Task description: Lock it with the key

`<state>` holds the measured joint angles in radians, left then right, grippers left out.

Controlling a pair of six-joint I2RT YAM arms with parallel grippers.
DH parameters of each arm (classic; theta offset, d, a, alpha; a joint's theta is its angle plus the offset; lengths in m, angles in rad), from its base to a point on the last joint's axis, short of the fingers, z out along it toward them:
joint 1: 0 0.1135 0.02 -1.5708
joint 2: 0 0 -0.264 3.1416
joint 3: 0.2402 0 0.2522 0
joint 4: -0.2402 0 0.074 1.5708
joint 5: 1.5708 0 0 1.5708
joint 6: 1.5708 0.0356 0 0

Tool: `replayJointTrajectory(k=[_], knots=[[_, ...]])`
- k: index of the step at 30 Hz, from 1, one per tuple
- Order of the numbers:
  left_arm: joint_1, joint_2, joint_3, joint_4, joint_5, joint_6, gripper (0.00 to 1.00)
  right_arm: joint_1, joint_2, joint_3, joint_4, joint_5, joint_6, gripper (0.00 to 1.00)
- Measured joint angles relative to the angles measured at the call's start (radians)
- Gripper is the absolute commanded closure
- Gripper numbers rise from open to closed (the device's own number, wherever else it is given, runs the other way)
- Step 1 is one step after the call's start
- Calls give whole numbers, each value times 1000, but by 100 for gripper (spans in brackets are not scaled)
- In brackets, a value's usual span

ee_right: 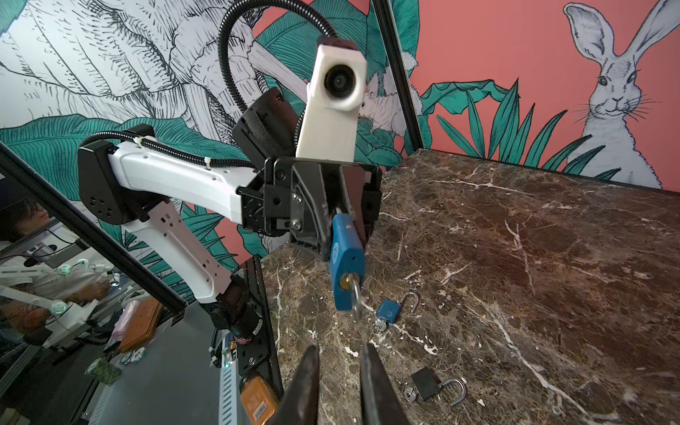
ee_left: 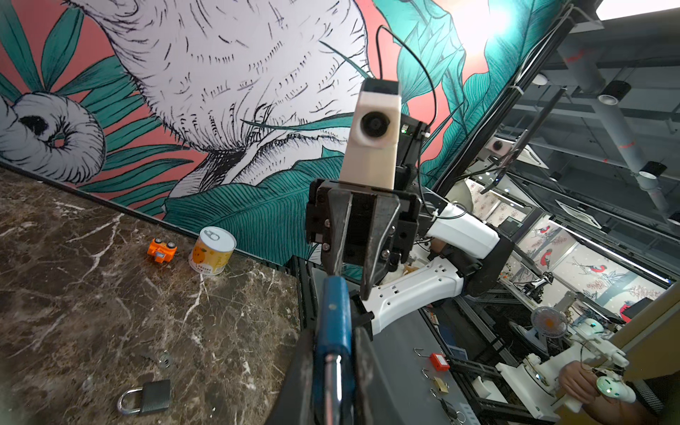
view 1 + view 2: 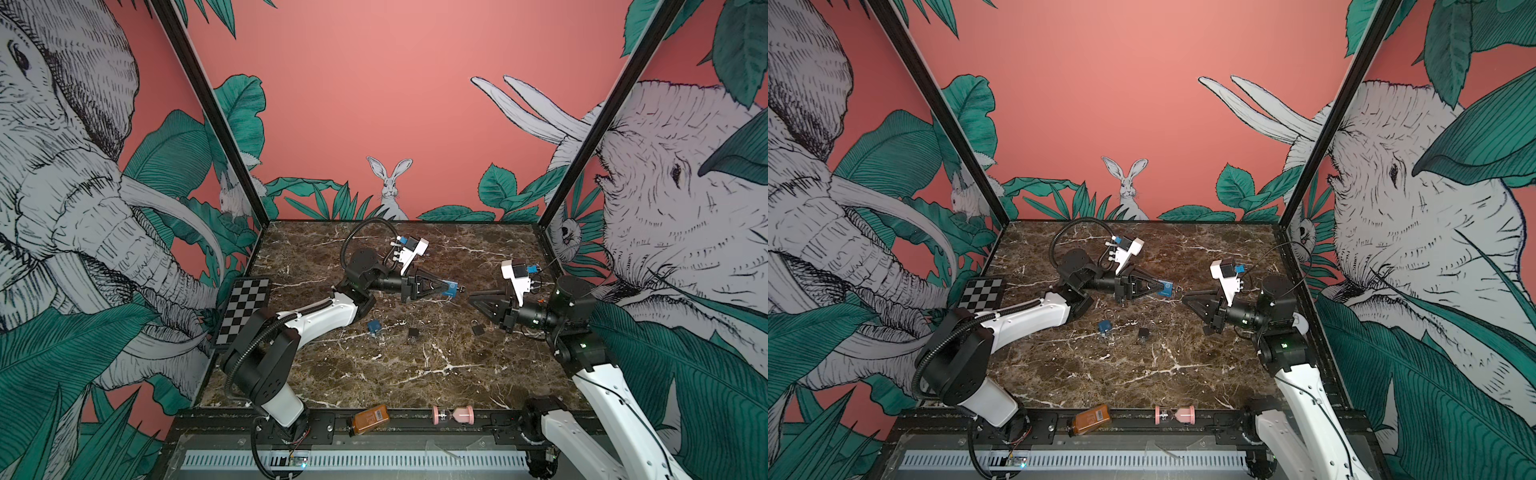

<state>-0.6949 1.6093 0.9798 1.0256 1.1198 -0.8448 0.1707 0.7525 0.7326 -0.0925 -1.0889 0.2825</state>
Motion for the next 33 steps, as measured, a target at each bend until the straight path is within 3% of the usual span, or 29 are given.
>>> replayJointTrajectory(k=[9,33], knots=[[0,24,0,81,9,-72,100,7,34,0,53,-1,28,85],[0,31,0,95,26,-97,100,74,118,20,164,-4,93,98]])
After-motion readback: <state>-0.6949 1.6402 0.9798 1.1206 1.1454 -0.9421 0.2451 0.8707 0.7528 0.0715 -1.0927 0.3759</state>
